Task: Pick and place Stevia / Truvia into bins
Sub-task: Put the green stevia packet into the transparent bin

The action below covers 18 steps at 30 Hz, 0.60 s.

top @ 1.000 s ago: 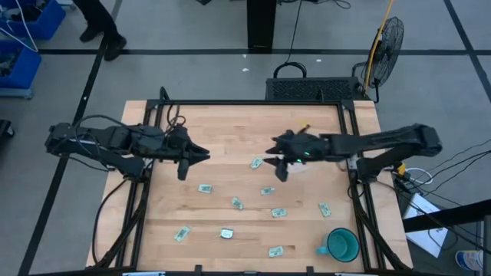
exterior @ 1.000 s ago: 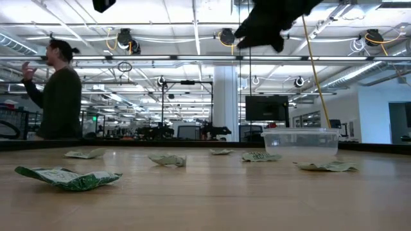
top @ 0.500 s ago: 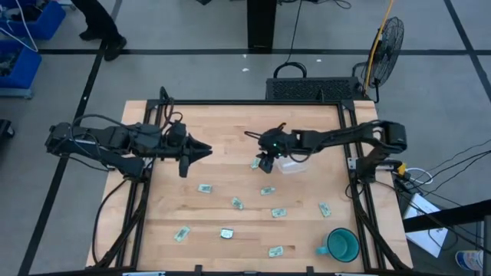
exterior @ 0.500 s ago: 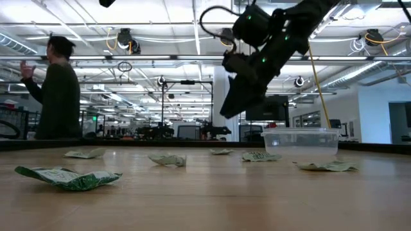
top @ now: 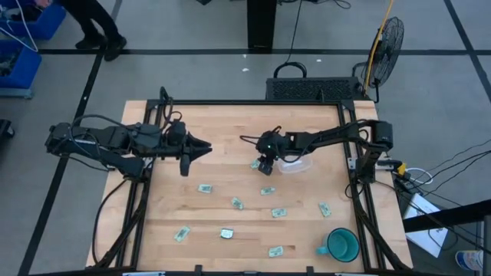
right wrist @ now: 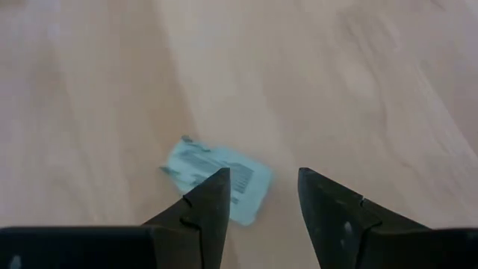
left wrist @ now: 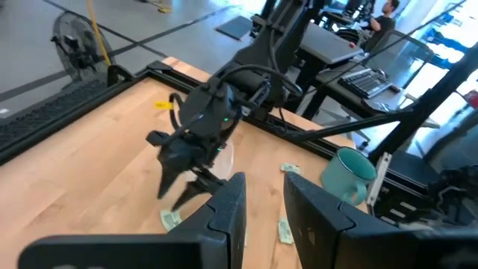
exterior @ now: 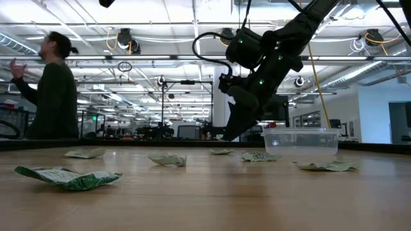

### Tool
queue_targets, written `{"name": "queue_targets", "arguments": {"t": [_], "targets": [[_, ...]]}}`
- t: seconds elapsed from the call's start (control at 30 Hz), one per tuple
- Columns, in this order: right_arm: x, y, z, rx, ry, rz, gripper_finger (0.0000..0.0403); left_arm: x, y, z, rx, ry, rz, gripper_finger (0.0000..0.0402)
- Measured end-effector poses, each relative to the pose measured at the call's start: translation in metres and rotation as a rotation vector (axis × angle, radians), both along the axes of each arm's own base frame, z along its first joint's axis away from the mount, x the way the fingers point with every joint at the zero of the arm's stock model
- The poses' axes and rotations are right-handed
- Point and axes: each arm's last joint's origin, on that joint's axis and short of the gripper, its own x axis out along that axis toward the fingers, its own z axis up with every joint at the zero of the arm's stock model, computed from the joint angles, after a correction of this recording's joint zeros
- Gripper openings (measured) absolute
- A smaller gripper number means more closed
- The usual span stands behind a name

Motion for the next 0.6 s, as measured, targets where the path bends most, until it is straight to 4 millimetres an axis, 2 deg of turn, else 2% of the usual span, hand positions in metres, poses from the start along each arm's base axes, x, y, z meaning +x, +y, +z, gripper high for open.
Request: {"name": "queue_targets", "arguments": {"t": [0.17, 0.5, 0.6], "targets": [[0.0, 0.001, 0.0, -0.059, 0.011, 0.178, 0.0153, 0.0, 0.001, 0.0, 0.005, 0.0, 0.018, 0.0097], [-0.001, -0.008, 0.001, -0.02, -0.004, 0.154, 0.0153, 0.0, 0.001, 0.0, 0.0, -0.001, 0.02, 0.0097], [0.001, -0.01, -0.009, -0.007, 0.014, 0.126, 0.0153, 0.0, 0.001, 0.0, 0.001, -0.001, 0.021, 0.0097]]}}
